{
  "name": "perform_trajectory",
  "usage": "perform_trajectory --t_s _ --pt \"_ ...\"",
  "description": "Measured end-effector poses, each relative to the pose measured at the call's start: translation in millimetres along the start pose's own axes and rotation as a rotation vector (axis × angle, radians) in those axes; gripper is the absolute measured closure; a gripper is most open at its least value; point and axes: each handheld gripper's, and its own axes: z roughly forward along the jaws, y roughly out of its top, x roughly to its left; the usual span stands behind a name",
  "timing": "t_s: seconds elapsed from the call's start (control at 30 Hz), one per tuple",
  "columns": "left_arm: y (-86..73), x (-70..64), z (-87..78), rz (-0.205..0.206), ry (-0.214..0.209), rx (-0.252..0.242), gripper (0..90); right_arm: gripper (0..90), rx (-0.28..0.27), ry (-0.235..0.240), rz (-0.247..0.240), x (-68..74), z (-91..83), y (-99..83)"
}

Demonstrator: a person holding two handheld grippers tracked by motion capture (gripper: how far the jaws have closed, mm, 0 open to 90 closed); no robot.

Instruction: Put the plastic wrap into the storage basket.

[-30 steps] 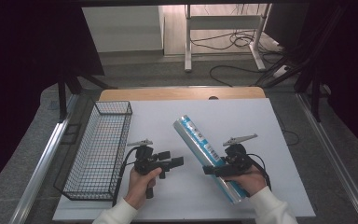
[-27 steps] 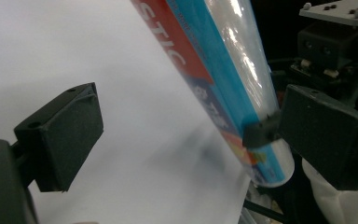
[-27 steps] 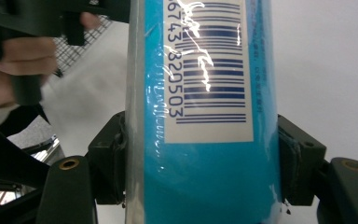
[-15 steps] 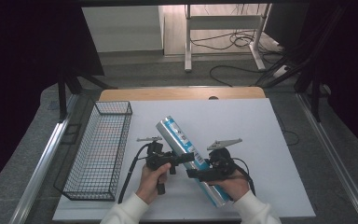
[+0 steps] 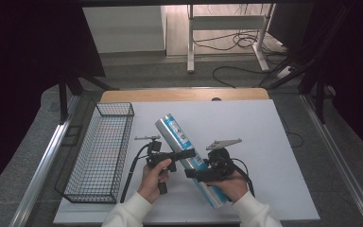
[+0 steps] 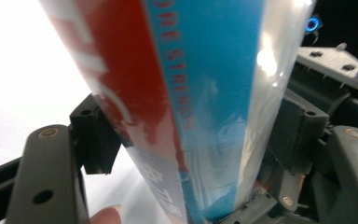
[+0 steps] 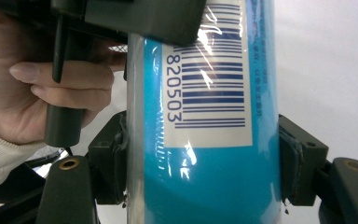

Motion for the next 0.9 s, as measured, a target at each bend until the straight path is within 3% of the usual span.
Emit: perform_trajectory --t_s 0.13,0.17,0.3,0.4,0.43,0.5,0.63,0.73,0.8,0.9 --pt "4.0 -1.5 -5.0 -0.009 -0.023 -0.01 31.2 29.9 -0.027 0.032 0.004 0.8 -1.1 1.9" --pt "5.2 -1.6 -6.4 -0.018 -0.033 -0.019 31.5 27.1 -0.043 0.058 0.002 1.8 -2.3 3.2" --pt "9.7 -3.7 -13.9 -0.018 -0.031 -0.038 31.6 20.5 -0.052 0.059 -0.023 4.4 -6.1 4.5" --pt "12.4 -5.2 -22.8 -0.012 -0.027 -0.054 31.8 16.7 -0.075 0.049 -0.04 2.5 -20.2 5.0" --pt "14.1 -6.5 -30.0 -0.008 -0.024 -0.061 31.8 15.4 -0.114 0.061 -0.027 -3.0 -34.9 3.7" --pt "15.5 -8.6 -35.1 -0.004 -0.018 -0.067 31.7 14.9 -0.12 0.061 -0.025 -4.8 -39.6 2.8" --pt "18.5 -13.9 -47.4 0.009 0.004 -0.074 31.8 14.0 -0.137 0.018 -0.009 -18.6 -67.5 -10.8" --pt "20.6 -17.0 -55.9 0.012 0.012 -0.071 31.8 14.0 -0.136 -0.004 0.004 -25.3 -74.3 -16.5" --pt "22.4 -20.2 -61.0 0.028 0.03 -0.066 31.9 14.1 -0.116 -0.064 0.024 -36.5 -80.7 -26.7" --pt "24.7 -24.6 -67.6 0.039 0.055 -0.069 31.9 14.1 -0.101 -0.095 0.028 -41.8 -81.3 -31.9"
